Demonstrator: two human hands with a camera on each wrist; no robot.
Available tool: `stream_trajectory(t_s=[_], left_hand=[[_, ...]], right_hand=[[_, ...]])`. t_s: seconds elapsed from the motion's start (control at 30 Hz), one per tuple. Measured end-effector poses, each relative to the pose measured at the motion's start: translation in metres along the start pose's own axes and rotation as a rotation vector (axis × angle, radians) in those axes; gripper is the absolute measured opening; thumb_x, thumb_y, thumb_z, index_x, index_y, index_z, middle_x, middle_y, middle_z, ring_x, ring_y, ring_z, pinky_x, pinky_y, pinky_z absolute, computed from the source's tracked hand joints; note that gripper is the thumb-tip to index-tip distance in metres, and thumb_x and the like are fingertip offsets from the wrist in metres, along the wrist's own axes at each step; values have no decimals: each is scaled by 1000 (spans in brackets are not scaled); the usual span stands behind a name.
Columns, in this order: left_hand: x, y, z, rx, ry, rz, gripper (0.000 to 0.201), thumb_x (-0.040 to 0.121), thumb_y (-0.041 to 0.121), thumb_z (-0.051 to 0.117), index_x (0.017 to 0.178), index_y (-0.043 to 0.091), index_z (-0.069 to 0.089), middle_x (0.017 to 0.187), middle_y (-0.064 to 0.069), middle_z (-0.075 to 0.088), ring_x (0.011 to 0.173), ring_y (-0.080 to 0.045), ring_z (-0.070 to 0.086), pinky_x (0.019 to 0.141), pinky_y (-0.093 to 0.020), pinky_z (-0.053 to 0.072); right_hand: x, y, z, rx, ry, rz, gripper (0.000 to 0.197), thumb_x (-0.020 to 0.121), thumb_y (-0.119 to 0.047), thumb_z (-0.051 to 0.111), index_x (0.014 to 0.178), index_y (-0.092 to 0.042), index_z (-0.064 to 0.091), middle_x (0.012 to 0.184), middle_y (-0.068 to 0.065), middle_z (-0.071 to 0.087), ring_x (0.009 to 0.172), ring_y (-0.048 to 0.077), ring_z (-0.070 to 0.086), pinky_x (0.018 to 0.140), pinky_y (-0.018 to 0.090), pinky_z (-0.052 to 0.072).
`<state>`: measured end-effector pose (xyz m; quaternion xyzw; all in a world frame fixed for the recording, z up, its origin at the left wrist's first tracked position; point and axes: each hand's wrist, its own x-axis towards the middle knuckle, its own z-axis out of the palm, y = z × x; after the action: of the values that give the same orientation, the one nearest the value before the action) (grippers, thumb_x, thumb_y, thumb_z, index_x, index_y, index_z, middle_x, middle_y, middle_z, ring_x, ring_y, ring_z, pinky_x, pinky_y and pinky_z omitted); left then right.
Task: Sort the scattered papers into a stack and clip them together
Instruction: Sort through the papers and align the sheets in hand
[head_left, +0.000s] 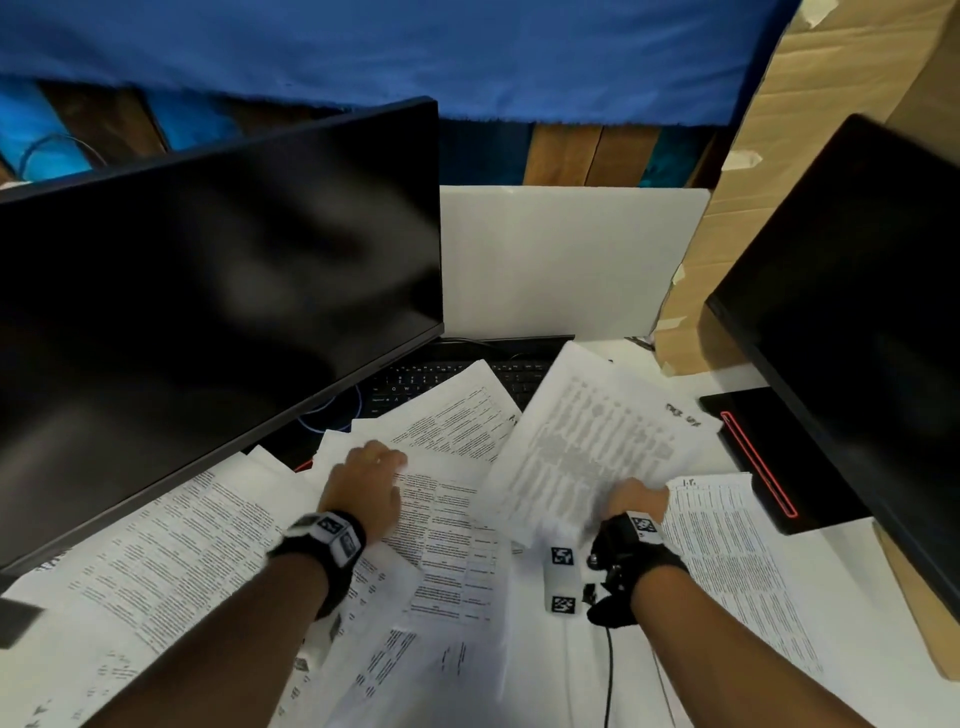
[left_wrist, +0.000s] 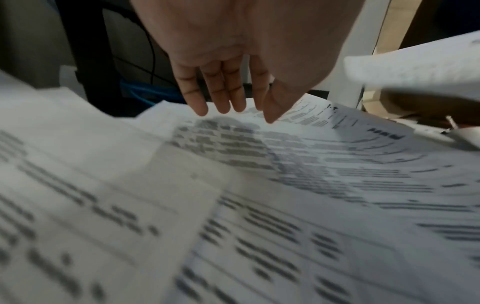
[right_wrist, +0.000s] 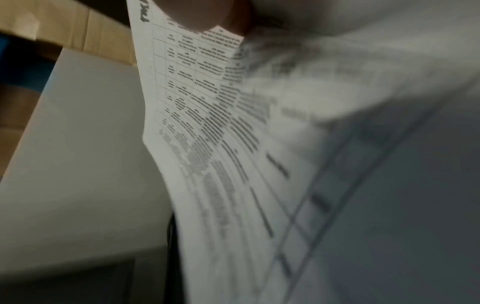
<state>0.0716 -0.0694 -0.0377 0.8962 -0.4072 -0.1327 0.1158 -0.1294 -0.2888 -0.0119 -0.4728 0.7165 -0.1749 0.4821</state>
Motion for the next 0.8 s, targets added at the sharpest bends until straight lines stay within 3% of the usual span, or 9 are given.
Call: stream_trajectory(t_s=[0.07,0.13,0.2,0.27,0.33,0.4,0.67,0.73,0.8], left_hand=[[13,-3,-9,131,-102,65,58,87,23,56,142,26,39,148,0,35,134,-22,35,106,-40,35],[25,1,-12,229,-217,137,76,84,30,61,150,28,25,158,-1,20,143,-22,22,113,-43,27],[34,8,-10,259,-292,161,88,77,36,68,151,29,20,157,-3,20,144,-24,20,114,-45,23],[38,16,-5,298,-302,172,91,71,38,72,147,30,23,146,-4,32,135,-25,30,110,-45,25],[41,21,-1,347,-286,169,85,69,38,74,140,30,29,131,-2,40,125,-25,36,108,-45,27],[42,21,2,372,-275,155,77,69,40,75,133,30,35,125,-1,43,119,-25,39,106,-45,29],[52,19,-1,420,-286,57,87,55,61,80,124,27,40,122,-1,43,114,-24,41,100,-41,34],[55,18,-2,444,-318,64,81,55,64,79,119,28,45,120,-1,41,113,-24,39,100,-41,34],[57,18,-4,478,-346,83,69,59,65,75,113,28,52,119,-1,40,115,-25,38,100,-41,32]], right_hand=[[8,-7,-7,371,19,149,57,92,-1,9,140,-5,39,144,17,43,68,-8,53,56,4,45],[12,-8,-12,291,-7,114,47,98,-4,25,144,-8,32,146,19,41,55,2,36,32,8,30],[14,-6,-14,249,-5,121,42,100,-10,33,141,-1,38,141,20,46,59,10,41,33,11,33],[16,-5,-10,291,-25,135,42,99,-10,35,138,4,41,138,23,48,83,23,59,44,17,38],[15,-4,-5,282,-65,158,41,98,-8,36,135,7,43,136,26,50,113,36,58,51,22,38],[16,-6,0,319,-94,208,41,96,-7,36,133,8,46,134,28,51,119,39,55,54,24,40],[5,-12,12,287,-40,108,37,99,-3,35,131,11,47,135,25,52,112,34,55,78,29,39],[6,-13,11,311,-22,88,36,99,-2,36,130,12,47,132,25,53,94,29,55,72,24,38],[8,-11,10,289,-70,57,37,97,-3,38,129,12,49,111,26,59,64,18,48,48,11,39]])
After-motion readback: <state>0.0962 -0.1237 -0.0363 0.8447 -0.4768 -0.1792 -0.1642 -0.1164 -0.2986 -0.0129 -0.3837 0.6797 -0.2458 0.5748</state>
